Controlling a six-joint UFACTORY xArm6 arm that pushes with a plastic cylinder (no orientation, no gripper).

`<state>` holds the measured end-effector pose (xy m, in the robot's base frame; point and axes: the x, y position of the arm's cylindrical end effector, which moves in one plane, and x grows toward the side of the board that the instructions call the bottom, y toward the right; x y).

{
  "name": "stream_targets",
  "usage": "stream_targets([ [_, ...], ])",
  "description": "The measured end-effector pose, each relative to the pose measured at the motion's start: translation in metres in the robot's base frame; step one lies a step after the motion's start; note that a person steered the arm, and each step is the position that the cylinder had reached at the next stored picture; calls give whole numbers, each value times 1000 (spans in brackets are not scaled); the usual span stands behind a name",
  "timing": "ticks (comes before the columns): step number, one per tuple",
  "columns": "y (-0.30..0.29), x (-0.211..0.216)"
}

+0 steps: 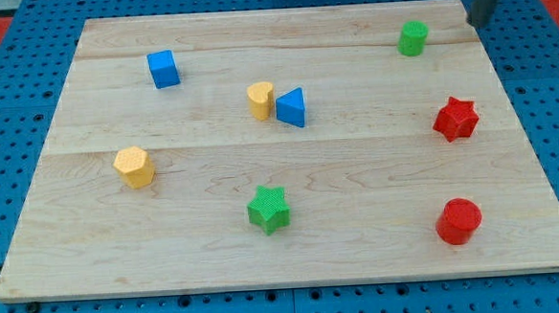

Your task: Move the green circle above the blue triangle

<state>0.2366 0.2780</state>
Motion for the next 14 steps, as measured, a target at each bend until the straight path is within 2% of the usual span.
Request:
stream_targets([
  [1, -57, 55],
  [2, -113, 59],
  [3, -76, 34],
  [4, -121, 21],
  [5, -200, 20],
  [6, -242, 50],
  [7, -245, 71],
  [9, -226, 82],
  [10, -250, 88],
  [11, -199, 87],
  [13, -86, 162],
  [14, -29, 152],
])
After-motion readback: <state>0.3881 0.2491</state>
